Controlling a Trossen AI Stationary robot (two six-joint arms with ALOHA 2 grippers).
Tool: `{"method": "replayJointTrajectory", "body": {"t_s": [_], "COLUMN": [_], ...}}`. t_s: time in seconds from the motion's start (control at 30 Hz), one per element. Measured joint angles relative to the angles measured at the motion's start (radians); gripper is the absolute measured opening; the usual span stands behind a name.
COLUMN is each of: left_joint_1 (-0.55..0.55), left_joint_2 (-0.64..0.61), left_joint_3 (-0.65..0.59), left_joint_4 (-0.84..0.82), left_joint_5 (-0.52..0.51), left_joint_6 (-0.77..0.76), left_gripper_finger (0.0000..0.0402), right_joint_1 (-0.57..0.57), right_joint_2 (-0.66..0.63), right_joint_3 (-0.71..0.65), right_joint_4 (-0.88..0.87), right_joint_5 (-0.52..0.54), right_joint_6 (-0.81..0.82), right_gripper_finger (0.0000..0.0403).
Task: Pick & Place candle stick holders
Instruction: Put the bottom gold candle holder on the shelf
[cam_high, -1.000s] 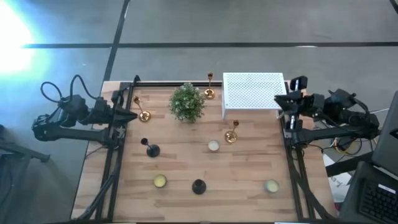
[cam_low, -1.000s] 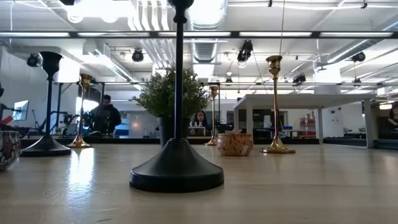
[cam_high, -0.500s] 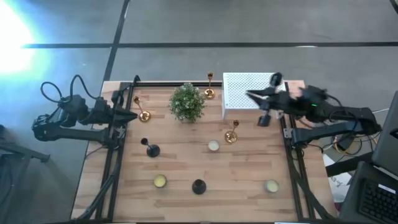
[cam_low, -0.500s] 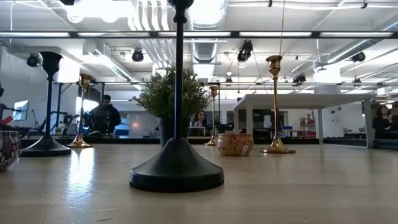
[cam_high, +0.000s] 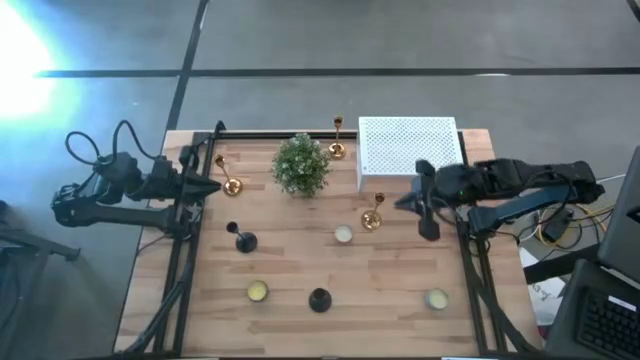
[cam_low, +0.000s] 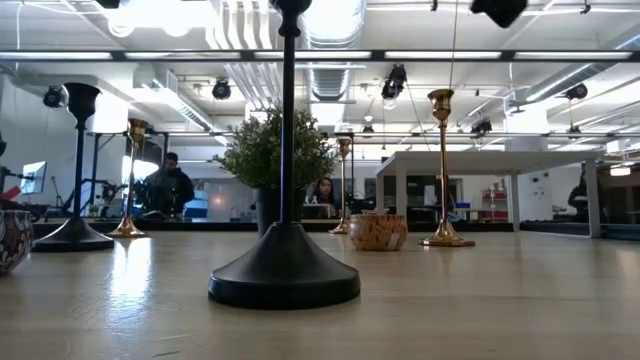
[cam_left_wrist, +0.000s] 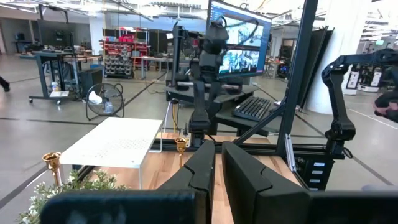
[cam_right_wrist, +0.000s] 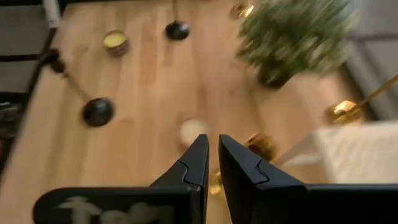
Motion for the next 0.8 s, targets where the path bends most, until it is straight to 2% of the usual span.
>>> {"method": "replayJointTrajectory", "body": {"t_s": [0.07,0.2,0.33,0.47,0.6,0.8], "left_joint_1": [0.0,0.0,0.0,0.0,0.0,0.0], "left_joint_2": [0.0,0.0,0.0,0.0,0.0,0.0], "left_joint_3": [0.0,0.0,0.0,0.0,0.0,0.0], "left_joint_4": [0.0,0.0,0.0,0.0,0.0,0.0], "left_joint_5": [0.0,0.0,0.0,0.0,0.0,0.0], "left_joint_6": [0.0,0.0,0.0,0.0,0.0,0.0], "left_gripper_finger": [0.0035,0.0035,0.0035,0.0035,0.0035,0.0035], "right_joint_1": [0.058,0.168,0.232,0.241,0.239,0.225], "right_joint_2": [-0.024,-0.065,-0.082,-0.085,-0.085,-0.086], "right_joint_3": [-0.036,-0.146,-0.284,-0.424,-0.542,-0.624], "right_joint_4": [0.004,0.013,0.099,0.252,0.37,0.398], "right_joint_5": [0.033,0.177,0.294,0.374,0.461,0.479], "right_joint_6": [0.095,0.258,0.336,0.359,0.468,0.602], "right_gripper_finger": [0.0034,0.0034,0.0034,0.0034,0.0034,0.0056]}}
